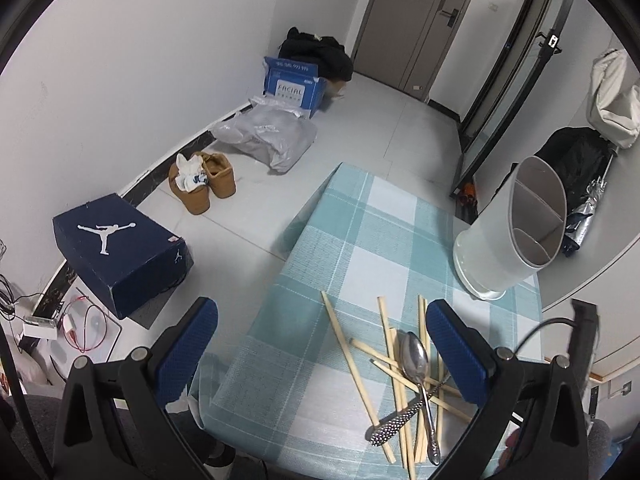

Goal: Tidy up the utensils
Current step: 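Lower the right tool onto the silver fork and close it, then grasp a wooden chopstick with the left tool while the right tool holds the fork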

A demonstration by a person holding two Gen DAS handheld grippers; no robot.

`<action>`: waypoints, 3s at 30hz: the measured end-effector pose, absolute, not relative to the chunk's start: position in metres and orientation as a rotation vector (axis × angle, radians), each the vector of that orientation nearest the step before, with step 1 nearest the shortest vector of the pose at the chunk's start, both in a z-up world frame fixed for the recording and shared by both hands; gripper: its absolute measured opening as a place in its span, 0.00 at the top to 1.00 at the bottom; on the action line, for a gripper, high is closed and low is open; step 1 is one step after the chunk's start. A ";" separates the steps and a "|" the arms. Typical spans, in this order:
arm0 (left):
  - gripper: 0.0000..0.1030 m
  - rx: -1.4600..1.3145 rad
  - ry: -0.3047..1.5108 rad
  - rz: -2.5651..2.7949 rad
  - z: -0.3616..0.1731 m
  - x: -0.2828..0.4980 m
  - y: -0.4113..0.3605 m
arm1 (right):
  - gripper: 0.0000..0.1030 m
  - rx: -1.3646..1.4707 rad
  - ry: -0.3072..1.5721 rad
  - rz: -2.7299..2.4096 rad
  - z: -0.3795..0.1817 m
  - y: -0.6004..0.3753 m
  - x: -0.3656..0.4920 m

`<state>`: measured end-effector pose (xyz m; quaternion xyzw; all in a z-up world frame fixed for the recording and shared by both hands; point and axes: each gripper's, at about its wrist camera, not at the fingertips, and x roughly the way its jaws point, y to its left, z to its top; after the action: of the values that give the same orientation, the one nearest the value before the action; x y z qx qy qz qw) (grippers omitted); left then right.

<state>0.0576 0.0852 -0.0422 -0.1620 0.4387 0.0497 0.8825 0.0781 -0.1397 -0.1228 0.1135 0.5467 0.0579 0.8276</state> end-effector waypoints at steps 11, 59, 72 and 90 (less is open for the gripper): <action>0.01 -0.416 0.963 0.103 -0.048 0.061 0.103 | 0.52 -0.004 1.097 -0.016 -0.130 -0.088 0.072; 0.01 -0.247 1.152 0.216 -0.104 0.089 0.083 | 0.99 0.053 0.745 0.215 -0.047 -0.194 0.050; 0.47 -0.184 1.275 0.267 -0.116 0.111 0.062 | 0.99 0.062 0.675 0.211 -0.038 -0.205 0.047; 0.98 -0.276 1.138 0.169 -0.089 0.117 0.042 | 0.99 0.065 0.645 0.195 -0.028 -0.213 0.035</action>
<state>0.1172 0.0419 -0.0885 -0.1299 0.5366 0.0798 0.8300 0.0346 -0.2133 -0.0281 0.0320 0.3163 0.0958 0.9433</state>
